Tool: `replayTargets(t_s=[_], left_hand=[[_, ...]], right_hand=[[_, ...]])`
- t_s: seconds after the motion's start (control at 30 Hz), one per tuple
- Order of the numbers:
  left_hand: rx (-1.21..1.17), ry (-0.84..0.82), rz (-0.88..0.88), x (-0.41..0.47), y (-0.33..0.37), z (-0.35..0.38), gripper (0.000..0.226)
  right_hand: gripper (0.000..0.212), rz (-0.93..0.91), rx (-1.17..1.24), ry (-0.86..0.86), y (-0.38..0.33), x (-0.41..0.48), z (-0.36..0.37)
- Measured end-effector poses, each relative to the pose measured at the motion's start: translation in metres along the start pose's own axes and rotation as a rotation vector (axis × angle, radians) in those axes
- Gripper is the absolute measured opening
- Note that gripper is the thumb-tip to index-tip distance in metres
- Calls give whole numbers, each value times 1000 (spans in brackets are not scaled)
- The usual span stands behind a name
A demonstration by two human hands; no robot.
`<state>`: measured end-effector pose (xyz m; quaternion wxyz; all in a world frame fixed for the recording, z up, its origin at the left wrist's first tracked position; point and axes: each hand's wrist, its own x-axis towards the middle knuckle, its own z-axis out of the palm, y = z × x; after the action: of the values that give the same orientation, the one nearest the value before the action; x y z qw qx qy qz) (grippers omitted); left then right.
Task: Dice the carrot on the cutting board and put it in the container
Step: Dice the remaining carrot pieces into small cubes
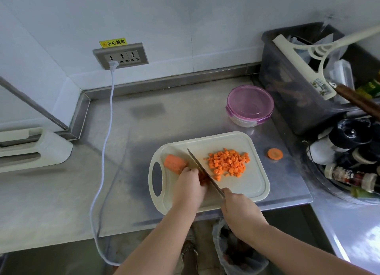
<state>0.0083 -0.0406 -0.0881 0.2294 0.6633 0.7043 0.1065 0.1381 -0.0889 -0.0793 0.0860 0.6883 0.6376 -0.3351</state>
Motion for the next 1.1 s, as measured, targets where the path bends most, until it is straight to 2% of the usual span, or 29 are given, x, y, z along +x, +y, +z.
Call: replayTargets(t_s=[0.17,0.27,0.53,0.83,1.1], left_hand=[[-34,14,23,-2,1,-1,20],[-59,3,18,-3,0,-3,22],[-69,-33,-40,-4,-8,-5,24],[-24,-42,-59,-3,-3,-8,20],[-22,-24,-40,-3,-2,-8,19]], right_hand=[[17,-43,164,11,7,2,-13],[18,-61,258,70,9,-3,-20],[26,-112,131,103,2,-14,-9],[26,-106,-45,23,-4,-7,0],[27,-35,19,-9,-7,-3,2]])
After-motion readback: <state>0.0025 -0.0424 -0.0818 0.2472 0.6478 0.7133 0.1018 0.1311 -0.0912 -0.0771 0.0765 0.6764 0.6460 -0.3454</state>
